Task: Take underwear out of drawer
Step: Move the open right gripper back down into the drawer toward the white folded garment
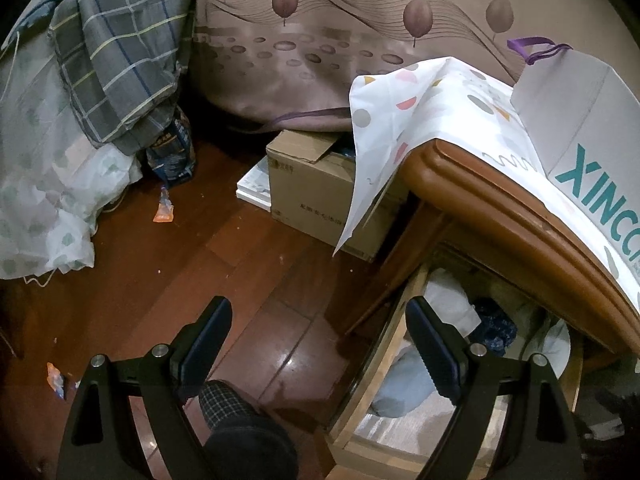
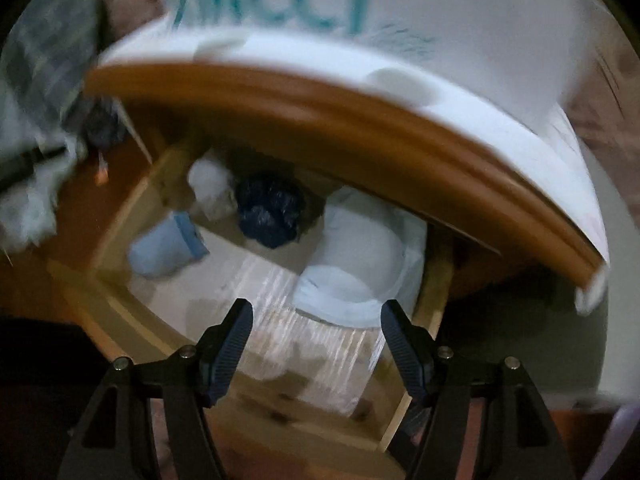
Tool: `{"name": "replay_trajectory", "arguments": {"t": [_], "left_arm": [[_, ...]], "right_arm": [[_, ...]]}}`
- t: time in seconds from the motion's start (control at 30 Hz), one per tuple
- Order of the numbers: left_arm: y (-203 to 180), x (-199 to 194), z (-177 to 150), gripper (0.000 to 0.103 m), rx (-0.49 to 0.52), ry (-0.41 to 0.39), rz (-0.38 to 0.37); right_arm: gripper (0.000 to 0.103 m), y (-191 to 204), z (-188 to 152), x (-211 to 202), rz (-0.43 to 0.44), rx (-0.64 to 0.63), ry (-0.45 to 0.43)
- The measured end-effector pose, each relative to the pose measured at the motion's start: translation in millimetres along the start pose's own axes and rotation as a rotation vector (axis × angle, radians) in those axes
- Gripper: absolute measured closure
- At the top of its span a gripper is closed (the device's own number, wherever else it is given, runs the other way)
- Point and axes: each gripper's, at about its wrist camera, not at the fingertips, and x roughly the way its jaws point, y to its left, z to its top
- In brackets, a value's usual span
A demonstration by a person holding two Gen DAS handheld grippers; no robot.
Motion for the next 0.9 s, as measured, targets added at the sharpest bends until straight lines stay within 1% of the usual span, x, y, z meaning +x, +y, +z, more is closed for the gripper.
{"name": "replay_trajectory", "arguments": {"t": [0.07,0.13,0.17,0.2,0.27,0.3,0.33,0.4,0.43,0.47,0.5,0.53,0.63,0.7,0.73,0.77,0.83,0.9], "left_arm": [[0.7,0.7,1.0,0.017,-0.005,0.002,0.0],[1.9,1.5,1.6,0.017,-0.02,0.01,-0.01],[2.7,1.9,2.0,0.017,-0.027,0.013,-0.015],[3.3,2.6,2.5,0.017,-0.032,0.018,-0.02],[3.5,3.5,3.1,0.017,-0.034,0.022,-0.025],[3.5,3.5,3.1,0.017,-0.032,0.022,-0.026],[3.8,3.3,3.3,0.017,-0.033,0.021,-0.025],[3.7,3.8,3.9,0.017,-0.033,0.019,-0.023],[3.7,4.2,4.0,0.017,-0.035,0.02,-0.024],[3.8,4.5,4.2,0.017,-0.038,0.023,-0.029],[3.7,4.8,4.2,0.017,-0.041,0.025,-0.033],[3.4,5.0,4.7,0.017,-0.041,0.027,-0.035],[3.0,4.8,5.1,0.017,-0.036,0.025,-0.034],[2.6,5.6,5.4,0.017,-0.032,0.024,-0.033],[2.5,5.7,4.9,0.017,-0.03,0.024,-0.032],[2.5,6.2,5.1,0.017,-0.031,0.026,-0.033],[2.2,5.7,4.4,0.017,-0.033,0.025,-0.035],[2.3,6.0,4.1,0.017,-0.033,0.026,-0.036]], "right_arm": [[0.035,19.1,3.7,16.9,-0.066,-0.142,0.021],[0.035,30.2,4.9,34.8,-0.13,-0.226,0.067],[0.035,31.0,5.2,42.9,-0.146,-0.23,0.086],[0.035,30.2,7.2,50.7,-0.157,-0.206,0.107],[0.035,25.2,9.6,60.7,-0.151,-0.142,0.137],[0.035,25.2,11.1,66.1,-0.166,-0.131,0.153],[0.035,28.7,12.4,70.8,-0.188,-0.15,0.16],[0.035,39.6,12.3,78.5,-0.229,-0.228,0.169],[0.034,48.1,10.2,84.8,-0.283,-0.296,0.181],[0.034,52.9,8.7,89.2,-0.325,-0.333,0.193],[0.034,56.7,7.5,92.9,-0.362,-0.364,0.202],[0.034,59.1,7.8,97.5,-0.394,-0.368,0.208],[0.033,57.9,14.7,108.3,-0.418,-0.311,0.252],[0.029,56.6,21.3,113.2,-0.414,-0.279,0.259],[0.028,55.7,23.9,116.0,-0.398,-0.27,0.271],[0.027,58.2,25.5,121.2,-0.387,-0.275,0.282],[0.027,58.7,27.7,125.5,-0.397,-0.291,0.287],[0.023,61.8,29.3,127.9,-0.413,-0.333,0.271]]}}
